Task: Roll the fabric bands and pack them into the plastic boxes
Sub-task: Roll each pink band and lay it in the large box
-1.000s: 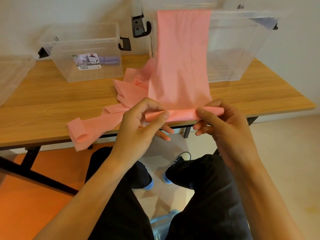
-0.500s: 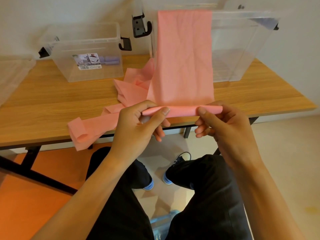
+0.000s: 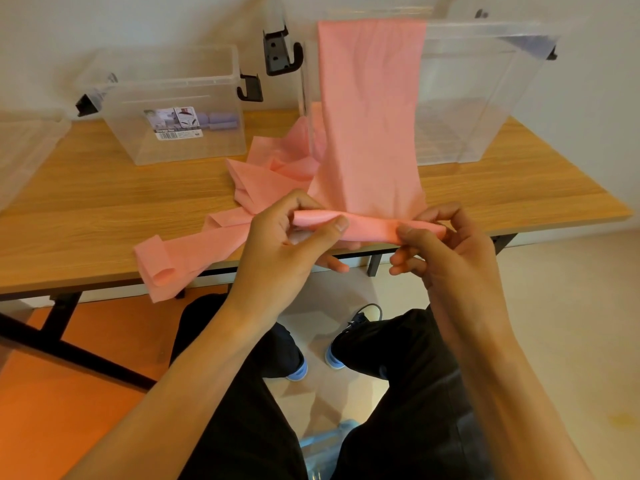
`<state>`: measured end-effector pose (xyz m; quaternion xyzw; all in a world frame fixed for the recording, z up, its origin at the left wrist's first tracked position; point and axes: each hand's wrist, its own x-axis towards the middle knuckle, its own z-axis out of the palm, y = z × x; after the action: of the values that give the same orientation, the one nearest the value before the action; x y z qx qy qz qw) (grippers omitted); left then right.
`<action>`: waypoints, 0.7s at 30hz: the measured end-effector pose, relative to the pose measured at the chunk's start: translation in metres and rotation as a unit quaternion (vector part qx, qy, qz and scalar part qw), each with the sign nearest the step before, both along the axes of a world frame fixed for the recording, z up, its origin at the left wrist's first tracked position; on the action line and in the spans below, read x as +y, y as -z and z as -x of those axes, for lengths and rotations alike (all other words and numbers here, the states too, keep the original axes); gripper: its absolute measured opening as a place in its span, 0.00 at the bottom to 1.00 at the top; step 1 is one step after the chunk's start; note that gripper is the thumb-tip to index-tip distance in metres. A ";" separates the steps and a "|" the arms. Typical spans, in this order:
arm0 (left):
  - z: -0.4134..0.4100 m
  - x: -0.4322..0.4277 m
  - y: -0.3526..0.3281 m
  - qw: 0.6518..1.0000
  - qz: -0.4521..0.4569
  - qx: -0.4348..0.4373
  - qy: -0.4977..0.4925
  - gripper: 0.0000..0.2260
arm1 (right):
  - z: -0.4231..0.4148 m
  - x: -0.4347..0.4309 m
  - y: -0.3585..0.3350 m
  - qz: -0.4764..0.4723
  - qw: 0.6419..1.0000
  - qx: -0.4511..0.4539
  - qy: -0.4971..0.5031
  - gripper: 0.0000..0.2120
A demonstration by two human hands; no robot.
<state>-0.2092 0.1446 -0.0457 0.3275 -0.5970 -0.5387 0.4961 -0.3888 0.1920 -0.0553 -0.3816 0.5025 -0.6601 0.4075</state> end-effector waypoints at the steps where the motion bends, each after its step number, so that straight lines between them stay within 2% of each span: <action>1: 0.001 0.000 -0.001 1.000 -0.001 0.010 -0.005 0.07 | 0.000 0.000 0.000 0.003 1.000 -0.002 0.005 0.06; 5: 0.004 0.000 0.000 0.999 0.030 0.010 -0.031 0.07 | 0.003 0.000 -0.001 0.019 1.000 0.022 0.006 0.06; 7: 0.003 0.001 0.001 0.998 0.044 -0.009 -0.034 0.08 | 0.004 0.000 -0.002 0.024 0.999 0.034 0.002 0.03; 10: 0.001 0.002 0.002 0.998 0.046 -0.022 -0.034 0.04 | 0.006 0.000 -0.001 0.025 0.999 0.029 -0.017 0.02; 11: 0.000 0.002 0.002 0.998 0.041 -0.020 -0.035 0.04 | 0.006 0.001 -0.001 0.025 0.999 0.022 -0.029 0.03; 14: -0.003 0.002 -0.001 0.999 0.034 -0.018 -0.032 0.05 | 0.010 0.002 -0.002 0.013 0.998 0.022 -0.057 0.17; 18: -0.006 0.000 0.000 0.998 0.042 -0.038 -0.031 0.01 | 0.012 0.001 -0.001 0.001 0.998 0.039 -0.047 0.17; 21: -0.004 -0.002 0.000 0.997 0.042 -0.046 -0.044 0.04 | 0.009 0.000 -0.003 0.001 0.997 0.056 -0.049 0.16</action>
<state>-0.2053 0.1430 -0.0460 0.3568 -0.6262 -0.4753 0.5047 -0.3977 0.1916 -0.0522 -0.4427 0.5045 -0.6177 0.4099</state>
